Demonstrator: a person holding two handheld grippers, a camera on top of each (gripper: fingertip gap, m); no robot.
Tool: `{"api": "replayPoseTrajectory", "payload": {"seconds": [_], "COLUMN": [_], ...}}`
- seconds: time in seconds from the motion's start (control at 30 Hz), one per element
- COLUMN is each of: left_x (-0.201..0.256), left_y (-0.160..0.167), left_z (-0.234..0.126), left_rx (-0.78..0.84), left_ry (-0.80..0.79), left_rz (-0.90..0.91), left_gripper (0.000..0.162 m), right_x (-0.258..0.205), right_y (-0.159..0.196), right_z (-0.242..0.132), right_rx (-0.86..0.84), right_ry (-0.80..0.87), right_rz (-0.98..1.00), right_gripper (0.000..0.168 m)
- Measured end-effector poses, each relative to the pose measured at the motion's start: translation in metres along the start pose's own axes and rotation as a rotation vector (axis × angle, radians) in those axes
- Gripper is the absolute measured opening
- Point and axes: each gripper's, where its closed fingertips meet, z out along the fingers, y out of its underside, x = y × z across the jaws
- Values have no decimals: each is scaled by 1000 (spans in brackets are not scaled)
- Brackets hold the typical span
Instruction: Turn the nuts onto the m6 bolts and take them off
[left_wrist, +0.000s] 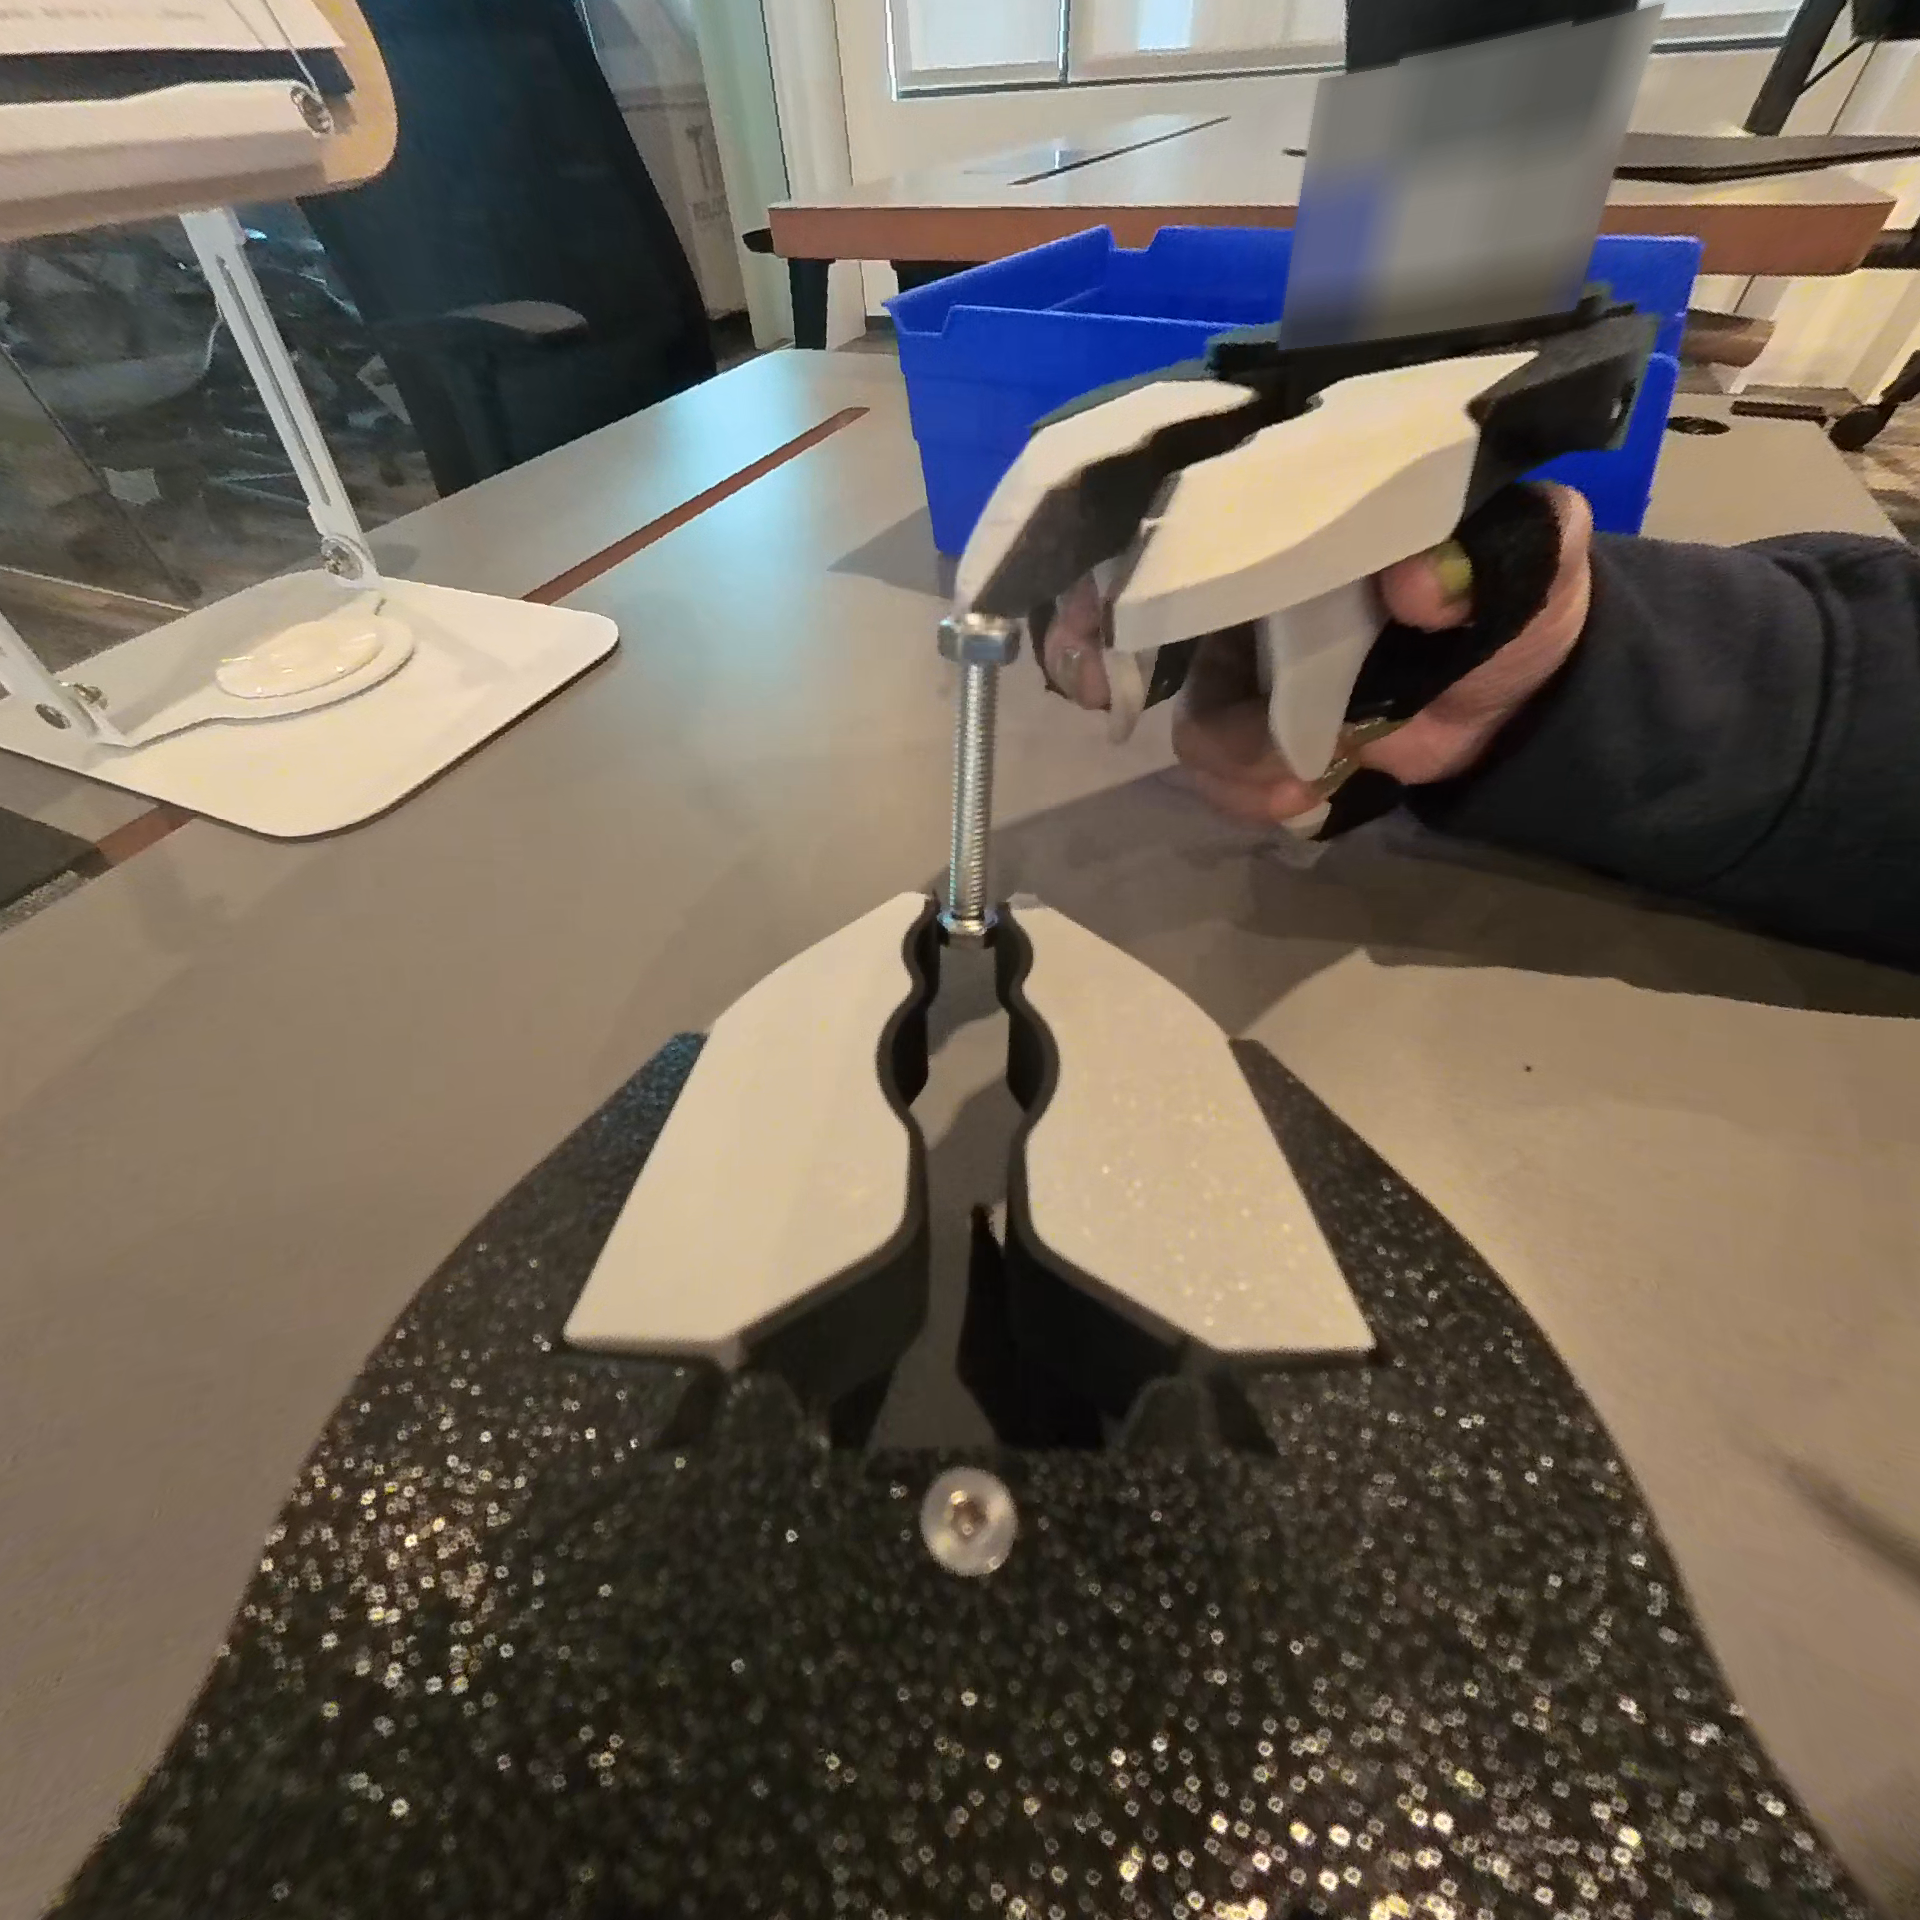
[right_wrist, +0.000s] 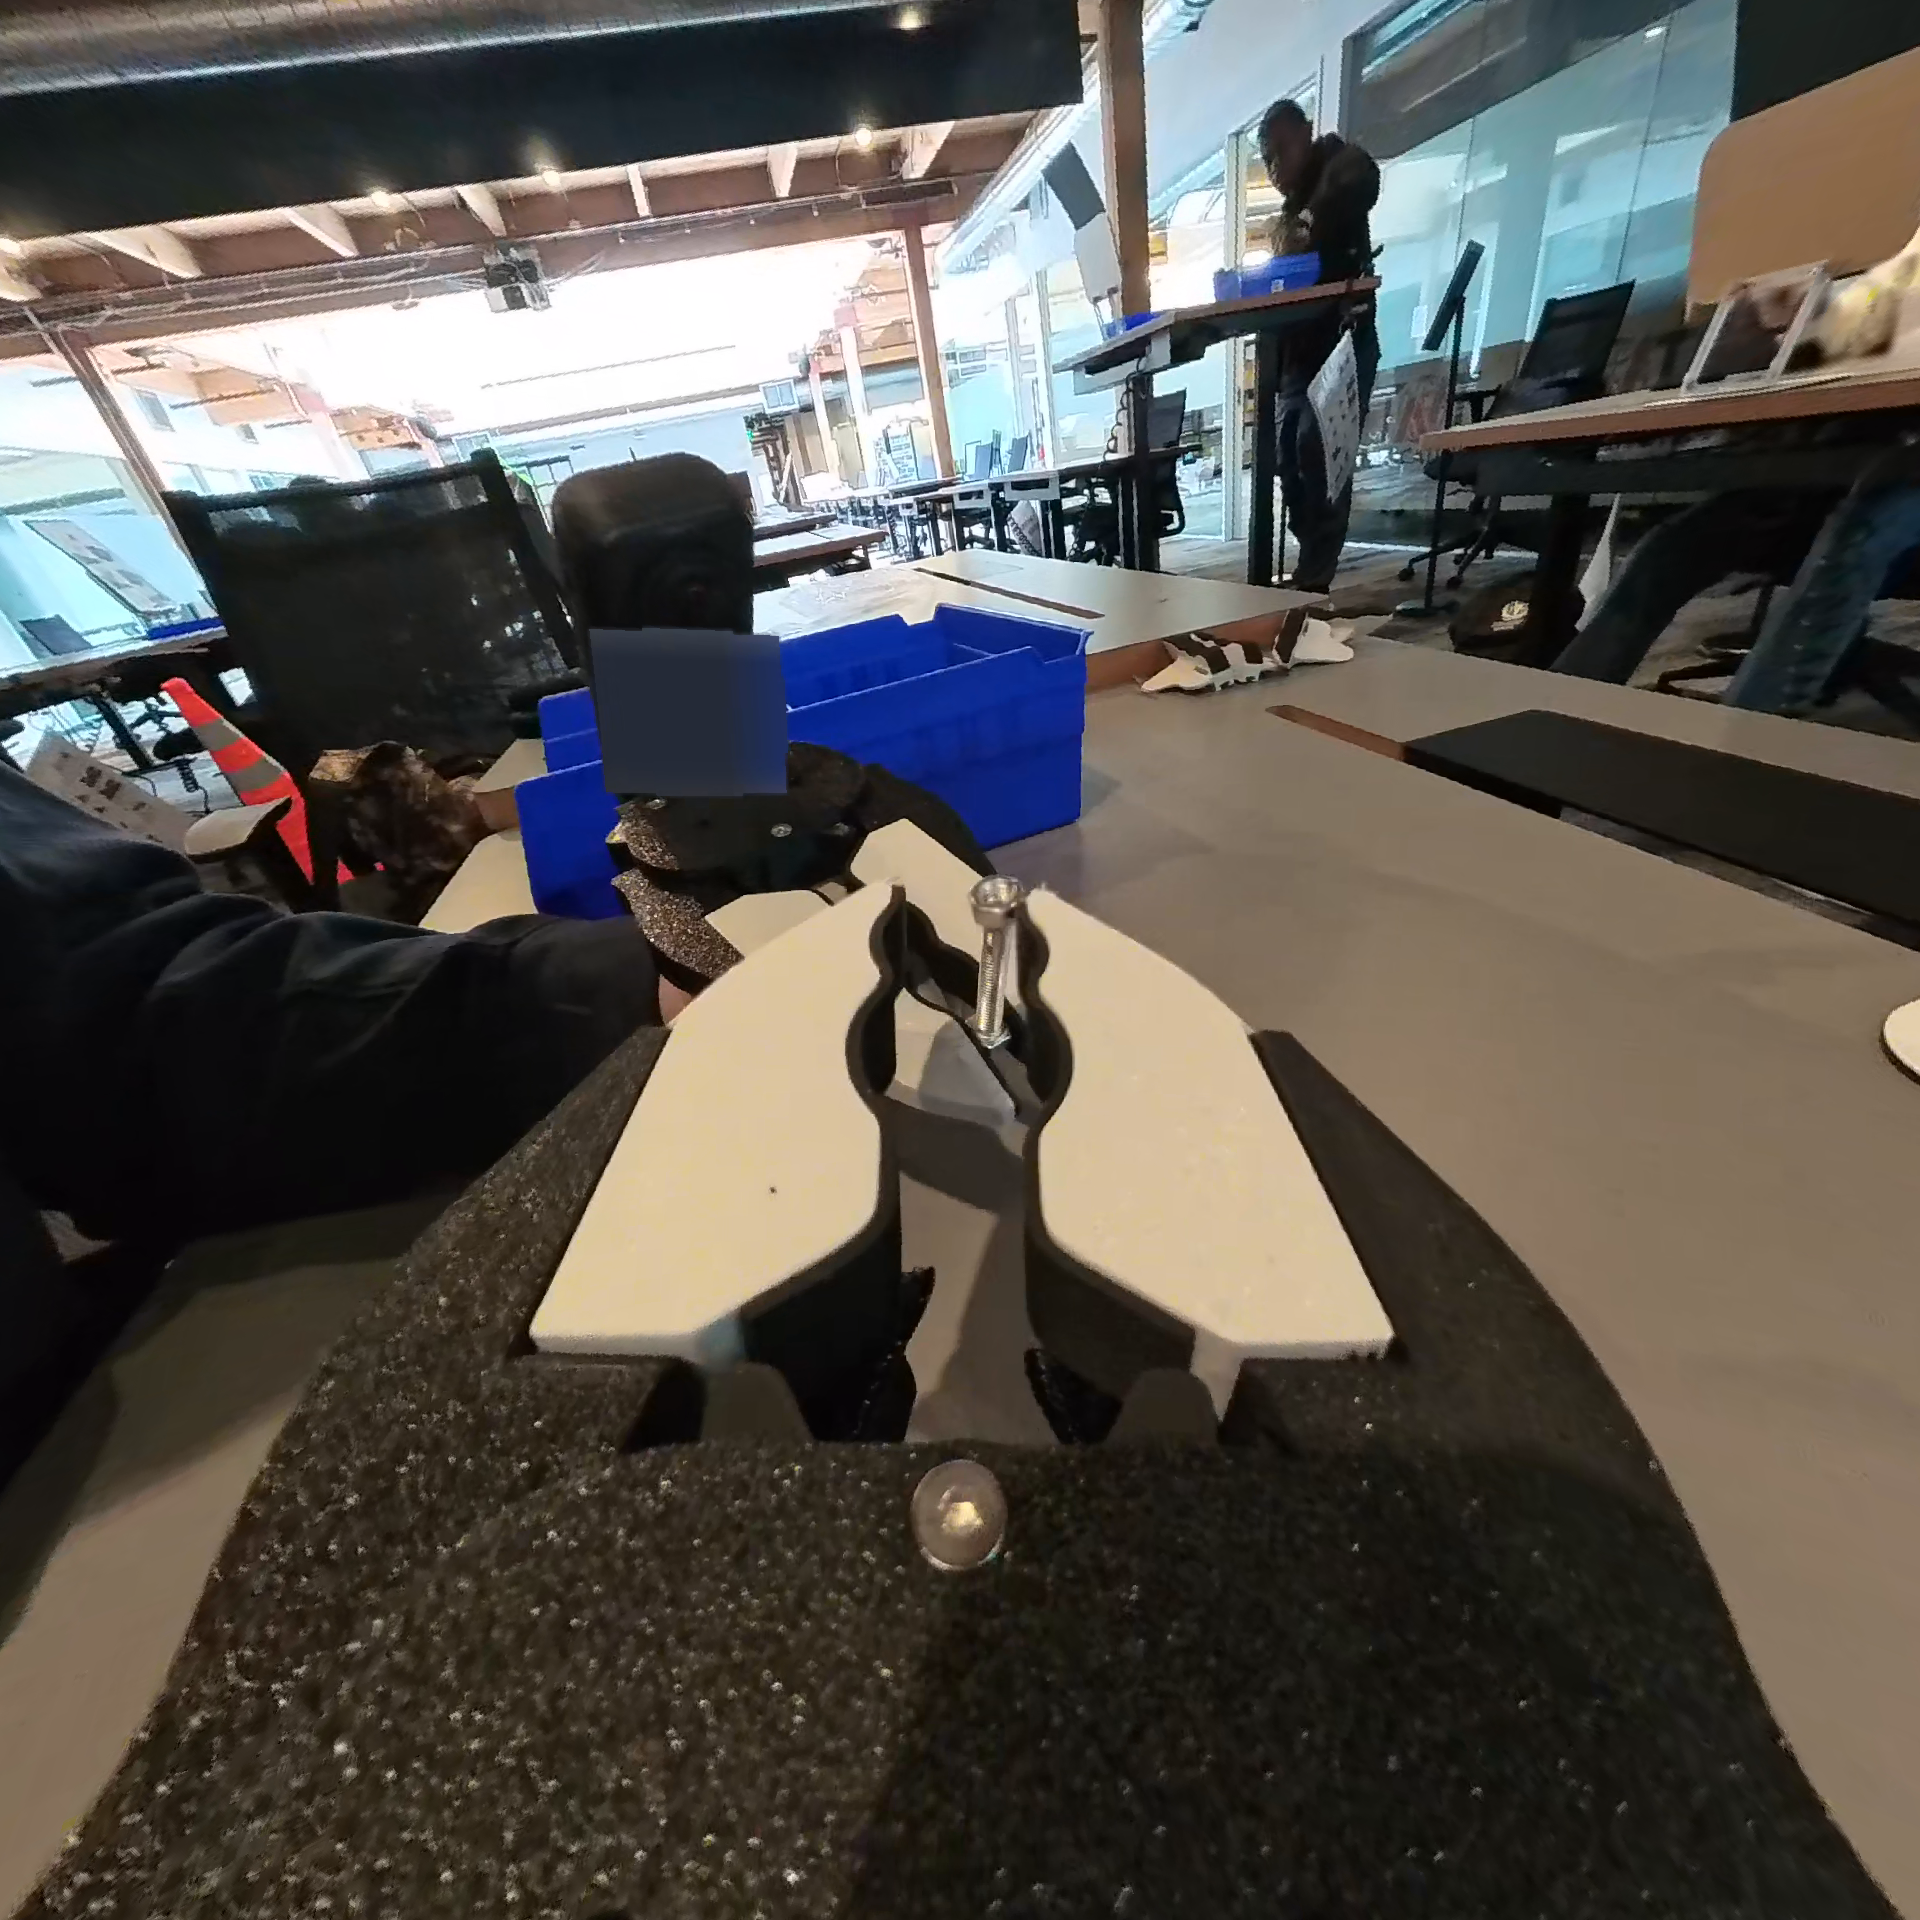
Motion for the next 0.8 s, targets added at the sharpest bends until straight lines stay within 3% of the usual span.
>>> {"api": "replayPoseTrajectory", "payload": {"seconds": [0.8], "left_x": [-1], "left_y": [1], "left_z": [0], "left_rx": [-10], "left_ry": [4], "left_rz": [-15], "left_gripper": [10], "right_x": [4], "right_y": [2], "right_z": [0], "right_rx": [-8], "right_ry": [45], "right_rz": [-58], "right_gripper": [18]}}
